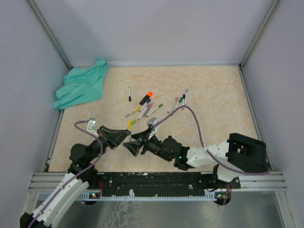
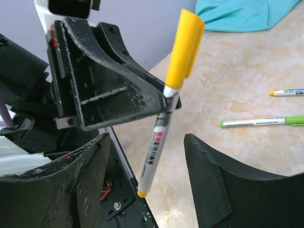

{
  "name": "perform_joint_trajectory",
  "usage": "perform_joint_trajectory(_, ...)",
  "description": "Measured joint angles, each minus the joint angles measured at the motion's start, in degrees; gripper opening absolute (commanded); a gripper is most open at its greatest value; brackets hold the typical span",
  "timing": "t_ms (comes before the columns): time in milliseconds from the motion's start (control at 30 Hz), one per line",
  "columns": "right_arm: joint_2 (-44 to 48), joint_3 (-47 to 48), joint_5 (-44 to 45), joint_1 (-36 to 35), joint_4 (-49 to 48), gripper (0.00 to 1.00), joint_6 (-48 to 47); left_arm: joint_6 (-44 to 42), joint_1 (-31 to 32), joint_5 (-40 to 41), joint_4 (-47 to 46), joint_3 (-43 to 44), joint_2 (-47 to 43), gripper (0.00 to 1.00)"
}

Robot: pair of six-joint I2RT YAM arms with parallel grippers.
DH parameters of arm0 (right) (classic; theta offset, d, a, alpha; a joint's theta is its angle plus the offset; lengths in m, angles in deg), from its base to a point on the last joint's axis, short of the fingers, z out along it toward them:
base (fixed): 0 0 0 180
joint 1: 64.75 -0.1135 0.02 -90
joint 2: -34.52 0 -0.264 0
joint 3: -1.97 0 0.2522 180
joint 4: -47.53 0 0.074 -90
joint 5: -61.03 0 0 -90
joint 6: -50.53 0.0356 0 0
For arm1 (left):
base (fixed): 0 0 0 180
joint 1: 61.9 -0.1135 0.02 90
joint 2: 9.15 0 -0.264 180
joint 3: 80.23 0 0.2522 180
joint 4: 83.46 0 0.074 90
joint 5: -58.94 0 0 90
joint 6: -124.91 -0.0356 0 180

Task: Open the pen caps
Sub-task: Pick up the pen from the center of the board.

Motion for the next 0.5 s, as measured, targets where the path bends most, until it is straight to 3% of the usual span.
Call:
perform_joint_trajectory(133,0.0,0.0,0.2,0.0,1.1,0.62,1.0,0.0,0.0,0.0,-0.2,1.0,-0.6,0.00)
perform_joint_trajectory(233,-0.1,0.0,0.0,0.0,1.1,0.39,1.6,0.3,0.0,0.0,-0.2,1.3,-1.4,0.00)
perform_joint_trajectory(367,-0.4,0.0,-1.0,0.0,1.0,0.19,2.1,1.2,0.0,-0.2,-0.2,1.3,-1.5,0.01)
perform_joint_trajectory(433,-0.4,0.0,-1.8,0.0,0.8,0.12,2.2,1.6,0.0,-0.5,-0.2,1.3,-1.7,0.11)
perform_joint_trajectory(500,-0.4,0.0,-1.9,0.0,0.8,0.05,2.5,1.6,0.0,-1.0,-0.2,1.3,-2.3,0.29)
